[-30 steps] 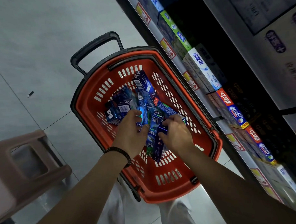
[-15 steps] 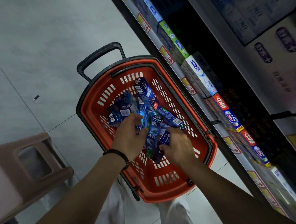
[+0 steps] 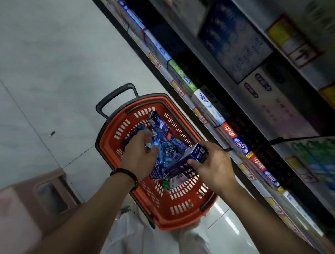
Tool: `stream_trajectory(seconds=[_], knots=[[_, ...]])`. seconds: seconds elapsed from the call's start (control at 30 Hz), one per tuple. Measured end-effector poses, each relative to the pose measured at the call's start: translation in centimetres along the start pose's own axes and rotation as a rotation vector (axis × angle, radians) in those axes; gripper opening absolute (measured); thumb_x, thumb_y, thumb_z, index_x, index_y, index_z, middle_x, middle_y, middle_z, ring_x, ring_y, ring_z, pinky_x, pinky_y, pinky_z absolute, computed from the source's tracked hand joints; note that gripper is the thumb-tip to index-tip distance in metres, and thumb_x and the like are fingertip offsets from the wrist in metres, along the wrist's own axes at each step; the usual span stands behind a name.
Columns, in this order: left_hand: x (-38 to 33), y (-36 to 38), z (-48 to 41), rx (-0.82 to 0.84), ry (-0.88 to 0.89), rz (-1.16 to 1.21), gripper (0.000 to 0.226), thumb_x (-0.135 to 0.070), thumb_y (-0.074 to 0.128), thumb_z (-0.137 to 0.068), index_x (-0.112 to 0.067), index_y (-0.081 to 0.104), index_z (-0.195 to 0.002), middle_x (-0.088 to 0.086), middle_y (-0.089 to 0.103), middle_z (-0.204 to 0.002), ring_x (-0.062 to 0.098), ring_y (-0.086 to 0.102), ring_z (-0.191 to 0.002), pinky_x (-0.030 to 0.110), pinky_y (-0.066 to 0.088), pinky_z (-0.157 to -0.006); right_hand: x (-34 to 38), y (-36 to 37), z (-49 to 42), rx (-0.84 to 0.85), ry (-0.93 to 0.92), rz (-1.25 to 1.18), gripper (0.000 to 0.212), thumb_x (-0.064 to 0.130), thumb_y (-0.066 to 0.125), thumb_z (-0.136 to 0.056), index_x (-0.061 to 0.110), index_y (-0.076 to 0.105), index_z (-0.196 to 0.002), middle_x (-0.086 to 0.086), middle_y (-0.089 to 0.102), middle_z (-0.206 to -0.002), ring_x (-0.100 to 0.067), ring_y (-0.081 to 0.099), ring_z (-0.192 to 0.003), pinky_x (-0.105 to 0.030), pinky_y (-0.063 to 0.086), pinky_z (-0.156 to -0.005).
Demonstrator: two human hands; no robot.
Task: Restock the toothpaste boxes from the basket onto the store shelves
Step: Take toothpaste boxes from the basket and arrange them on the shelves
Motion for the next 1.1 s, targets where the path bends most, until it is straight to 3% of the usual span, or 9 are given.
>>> stream_trajectory(seconds=[0.17,0.33,0.5,0.63,0.73,0.8,0.9,0.97,1.1], knots=[[-3.1,-2.4,2.1,-0.001,0.001,0.017,0.035,-0.028,0.065,-0.103,-0.022,0.054,-0.135,-0.004,0.061,-0.129,0.009,0.066,-0.096,0.03,0.053,-0.084,2.7,-4.4,2.0,-0.037,-0.044,-0.067,0.066,0.04,0.089,-0.082,0.029,0.059,-0.14,0.002,0.069,-0.125,-0.018,0.068,-0.109,-0.045,0.059,-0.098],[-5.9,-5.3,5.0,-0.015,-0.019,0.041,0.028,-0.029,0.067,-0.101,-0.033,0.054,-0.126,-0.006,0.063,-0.127,0.015,0.069,-0.105,0.046,0.061,-0.093,5.5,-9.1,5.2,-0.075,-0.063,-0.126,0.064,0.039,0.09,-0.081,0.033,0.06,-0.137,0.007,0.067,-0.128,-0.015,0.065,-0.114,-0.045,0.057,-0.103],[-9.3,-8.6,8.4,-0.043,-0.053,0.07,0.025,-0.026,0.068,-0.1,-0.037,0.053,-0.117,-0.007,0.065,-0.121,0.016,0.07,-0.103,0.044,0.061,-0.09,8.6,-14.1,8.9,-0.12,-0.104,-0.176,0.064,0.042,0.089,-0.081,0.041,0.057,-0.137,0.013,0.064,-0.127,-0.014,0.063,-0.117,-0.049,0.058,-0.1],[-12.5,-10.8,11.5,-0.059,-0.119,0.117,0.026,-0.019,0.066,-0.102,-0.029,0.051,-0.121,-0.007,0.063,-0.117,0.015,0.065,-0.103,0.02,0.052,-0.073,11.3,-19.1,12.4,-0.172,-0.15,-0.262,0.063,0.03,0.092,-0.081,0.035,0.062,-0.135,0.013,0.067,-0.125,-0.005,0.066,-0.108,-0.042,0.061,-0.097],[-14.5,-12.2,13.7,-0.057,-0.14,0.132,0.02,-0.019,0.065,-0.102,-0.025,0.055,-0.118,-0.006,0.064,-0.111,0.009,0.064,-0.092,0.022,0.049,-0.069,13.2,-22.6,14.8,-0.199,-0.179,-0.345,0.061,0.028,0.094,-0.079,0.039,0.063,-0.13,0.016,0.068,-0.122,-0.005,0.067,-0.107,-0.041,0.061,-0.096],[-16.1,-13.2,15.1,-0.049,-0.137,0.122,0.014,-0.022,0.065,-0.102,-0.025,0.056,-0.112,-0.002,0.065,-0.104,0.014,0.063,-0.087,0.027,0.051,-0.072,14.3,-24.8,16.3,-0.231,-0.202,-0.38,0.061,0.027,0.095,-0.077,0.039,0.064,-0.128,0.017,0.07,-0.12,-0.005,0.07,-0.101,-0.039,0.062,-0.091],[-18.4,-14.7,16.5,-0.034,-0.129,0.153,0.018,-0.031,0.067,-0.1,-0.028,0.059,-0.115,0.002,0.069,-0.107,0.025,0.068,-0.097,0.046,0.058,-0.088,16.1,-28.0,18.1,-0.252,-0.237,-0.473,0.061,0.022,0.096,-0.077,0.038,0.065,-0.127,0.012,0.074,-0.119,-0.005,0.072,-0.097,-0.033,0.064,-0.085],[-20.3,-15.6,17.3,-0.034,-0.106,0.193,0.023,-0.033,0.065,-0.101,-0.028,0.059,-0.122,0.001,0.071,-0.106,0.026,0.071,-0.099,0.052,0.059,-0.092,17.1,-30.0,19.5,-0.276,-0.27,-0.502,0.061,0.025,0.097,-0.076,0.042,0.065,-0.125,0.013,0.073,-0.121,-0.008,0.072,-0.102,-0.038,0.063,-0.089],[-26.0,-17.3,19.3,-0.04,-0.075,0.308,0.026,-0.033,0.055,-0.108,-0.019,0.057,-0.13,0.001,0.068,-0.111,0.019,0.072,-0.09,0.038,0.064,-0.076,18.5,-33.6,22.0,-0.335,-0.316,-0.565,0.061,0.028,0.097,-0.074,0.046,0.065,-0.123,0.013,0.073,-0.123,-0.015,0.073,-0.106,-0.044,0.063,-0.09]])
Point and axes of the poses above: each hand's wrist, its own z-axis away from the middle knuckle, its own y-axis out of the palm, x = y × z, the point moved 2 cm from there along -z, towards the middle knuckle
